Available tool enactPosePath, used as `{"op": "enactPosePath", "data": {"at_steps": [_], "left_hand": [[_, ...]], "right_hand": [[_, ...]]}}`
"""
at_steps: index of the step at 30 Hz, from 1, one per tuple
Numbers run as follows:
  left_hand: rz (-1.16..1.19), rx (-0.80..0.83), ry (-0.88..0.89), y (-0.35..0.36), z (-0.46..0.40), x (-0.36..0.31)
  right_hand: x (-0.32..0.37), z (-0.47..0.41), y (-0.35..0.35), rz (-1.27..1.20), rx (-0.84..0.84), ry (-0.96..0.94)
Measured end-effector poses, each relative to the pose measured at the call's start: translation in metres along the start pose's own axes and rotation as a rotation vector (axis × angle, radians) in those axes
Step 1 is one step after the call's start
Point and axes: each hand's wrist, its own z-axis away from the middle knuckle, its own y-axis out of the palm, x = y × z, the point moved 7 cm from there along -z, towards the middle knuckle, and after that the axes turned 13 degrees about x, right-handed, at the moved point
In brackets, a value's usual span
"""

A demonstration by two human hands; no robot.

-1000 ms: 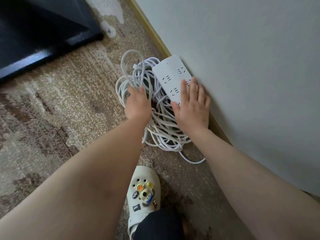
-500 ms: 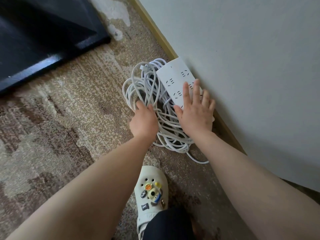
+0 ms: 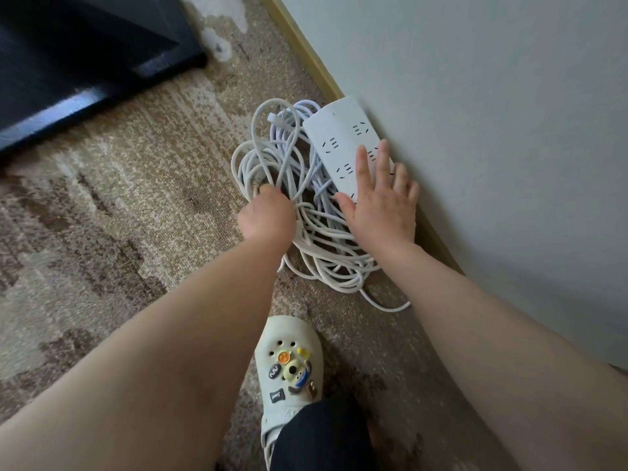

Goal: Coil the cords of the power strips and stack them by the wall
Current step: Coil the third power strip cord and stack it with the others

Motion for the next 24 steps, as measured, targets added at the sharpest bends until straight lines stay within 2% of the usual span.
{"op": "enactPosePath", "data": {"at_steps": [3,6,9,11,13,20,24], "left_hand": [[-0.128,0.088,0.008,-0.005,0.002,-0.003],[-0.173,0.101,0.115,-0.014,0.009,-0.009],[-0.043,0.013,0.140,-0.033,0.020,0.002],[-0.014,-0.065,0.156,-0.044,0.024,0.008],[-0.008,-0.076,0.189,-0.050,0.027,0.010],[0.152,0.079,0.309,-0.065,0.042,0.037],[0.056,0.130,0.334,-0.086,0.065,0.094]], "right_hand": [[0.001,0.001,0.001,-0.003,0.019,0.002],[0.000,0.000,0.000,-0.014,0.064,-0.008],[0.002,0.002,-0.007,-0.050,0.083,-0.012],[0.008,0.006,-0.015,-0.062,0.068,-0.018],[0.015,0.008,-0.024,-0.056,0.061,-0.032],[0.049,0.024,-0.054,-0.069,0.071,-0.135],[0.104,0.055,-0.082,-0.174,0.034,-0.345]]}}
